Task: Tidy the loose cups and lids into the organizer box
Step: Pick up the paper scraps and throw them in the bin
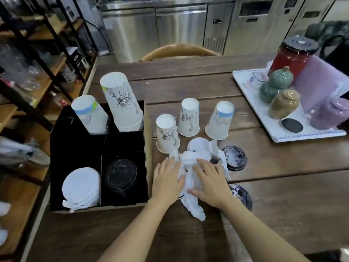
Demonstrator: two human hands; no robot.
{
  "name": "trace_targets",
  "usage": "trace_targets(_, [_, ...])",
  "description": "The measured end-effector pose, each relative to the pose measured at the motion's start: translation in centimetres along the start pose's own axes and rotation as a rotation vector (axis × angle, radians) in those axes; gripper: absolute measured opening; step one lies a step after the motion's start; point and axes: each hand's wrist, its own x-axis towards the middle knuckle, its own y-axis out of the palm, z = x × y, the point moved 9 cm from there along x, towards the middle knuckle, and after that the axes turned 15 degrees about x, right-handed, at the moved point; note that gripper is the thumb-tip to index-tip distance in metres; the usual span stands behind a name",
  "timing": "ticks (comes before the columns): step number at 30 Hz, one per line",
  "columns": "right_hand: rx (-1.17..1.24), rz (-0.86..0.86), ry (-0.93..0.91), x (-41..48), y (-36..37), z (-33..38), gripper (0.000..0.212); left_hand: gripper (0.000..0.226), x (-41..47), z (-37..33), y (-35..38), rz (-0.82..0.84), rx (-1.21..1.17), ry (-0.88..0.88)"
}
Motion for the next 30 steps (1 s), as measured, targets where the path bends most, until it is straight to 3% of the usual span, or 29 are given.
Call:
trace_targets(6, [0.222,-0.062,-0.098,-0.3,-0.4,0.2,0.022,0.037,0.4,0.5,0.8,-0.034,-0.014,-0.042])
trace_targets(10, [0.551,-0.081,-0.012,0.7,-2.2,-0.2,0.012,0.023,0.7,0.5,1.0,-0.005,-0.027,-0.066])
trace_targets(12, [0.604,-0.104,0.061,1.8,-3.4,-0.3,0.017,0.022,0.7,0.4,1.3,0.037,-0.081,-0.08])
trace_targets(16, [0.441,0.039,0.286,4.1,-3.4,-1.0,0.036,0.031,0.7,0.8,0.7,0.023,-0.196,-0.127])
trace_targets(19, [0.233,0.218,0.3,5.3,-1.7,-0.3,0.063,0.034,0.6,1.2,0.0,0.027,-0.244,-0.148])
trace_targets(21, [0.167,0.303,0.277,5.7,0.0,-0.1,0.07,0.036,0.6,1.3,-0.5,0.038,-0.232,-0.146])
trace_targets(26, [0.035,0.325,0.229,6.2,0.8,0.0,0.032,0.032,0.8,2.3,-2.1,-0.067,-0.304,-0.214])
trace_targets(30, [0.09,0.218,0.127,6.7,-0.6,0.4,0.022,0.03,0.5,3.0,-3.0,-0.148,-0.325,-0.285])
